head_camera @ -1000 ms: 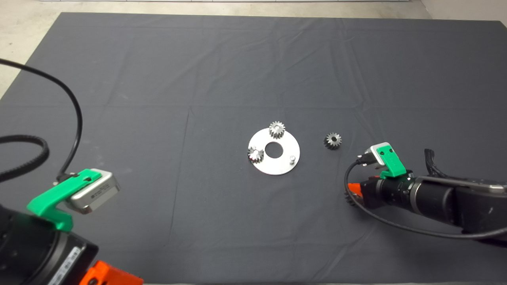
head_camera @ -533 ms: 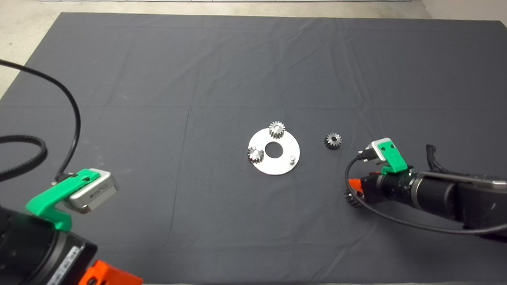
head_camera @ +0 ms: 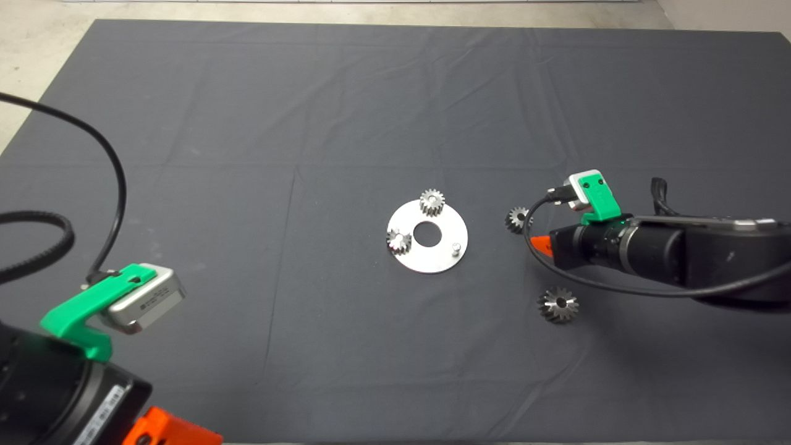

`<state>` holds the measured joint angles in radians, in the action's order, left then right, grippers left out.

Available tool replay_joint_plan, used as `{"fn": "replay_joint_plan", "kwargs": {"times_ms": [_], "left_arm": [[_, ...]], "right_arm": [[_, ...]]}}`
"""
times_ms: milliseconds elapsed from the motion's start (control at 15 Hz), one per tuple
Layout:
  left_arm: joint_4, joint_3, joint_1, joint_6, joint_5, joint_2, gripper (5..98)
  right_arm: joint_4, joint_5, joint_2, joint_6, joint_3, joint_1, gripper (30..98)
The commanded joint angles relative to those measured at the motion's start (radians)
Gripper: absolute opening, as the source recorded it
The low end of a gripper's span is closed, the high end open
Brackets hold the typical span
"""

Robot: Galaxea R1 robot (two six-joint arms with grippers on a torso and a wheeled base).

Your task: Remove an incorrectly installed larger gear and replace it with the correct smaller gear

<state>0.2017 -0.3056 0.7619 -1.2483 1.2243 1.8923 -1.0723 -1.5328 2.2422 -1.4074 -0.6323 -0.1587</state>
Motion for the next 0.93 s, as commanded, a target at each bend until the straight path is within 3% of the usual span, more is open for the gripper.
{"fn": "replay_joint_plan", "kwargs": {"times_ms": [0,867], "left_arm": [[0.013,0.004,0.002,-0.003,0.003,-0.002,97.6],[0.013,0.005,0.001,-0.003,0.002,-0.002,97.6]], "right_arm": [[0.017,-0.033,0.043,0.024,-0.07,-0.032,67.5],[0.025,-0.033,0.064,0.024,-0.139,-0.053,85.8]]}}
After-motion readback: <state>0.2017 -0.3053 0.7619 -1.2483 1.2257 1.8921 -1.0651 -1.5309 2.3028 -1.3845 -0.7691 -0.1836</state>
